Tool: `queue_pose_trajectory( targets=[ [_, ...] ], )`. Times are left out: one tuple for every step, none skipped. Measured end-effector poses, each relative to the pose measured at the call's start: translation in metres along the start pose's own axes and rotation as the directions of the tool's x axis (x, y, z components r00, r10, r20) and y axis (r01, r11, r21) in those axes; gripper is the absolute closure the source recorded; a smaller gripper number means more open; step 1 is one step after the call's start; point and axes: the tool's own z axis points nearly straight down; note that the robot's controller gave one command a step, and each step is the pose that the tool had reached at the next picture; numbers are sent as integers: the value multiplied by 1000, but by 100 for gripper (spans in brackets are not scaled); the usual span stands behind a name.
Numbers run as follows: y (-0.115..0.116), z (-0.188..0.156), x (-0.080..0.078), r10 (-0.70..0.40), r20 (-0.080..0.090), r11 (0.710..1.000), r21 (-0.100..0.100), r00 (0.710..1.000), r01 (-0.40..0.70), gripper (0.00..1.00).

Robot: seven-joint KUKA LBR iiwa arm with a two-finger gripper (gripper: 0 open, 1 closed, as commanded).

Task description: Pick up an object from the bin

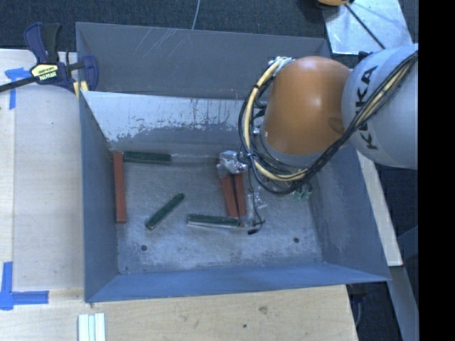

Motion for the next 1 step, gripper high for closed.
queue_pose_trajectory(
  targets=[
    [5,35,-5,-53,8,999,3,999,53,0]
  ],
)
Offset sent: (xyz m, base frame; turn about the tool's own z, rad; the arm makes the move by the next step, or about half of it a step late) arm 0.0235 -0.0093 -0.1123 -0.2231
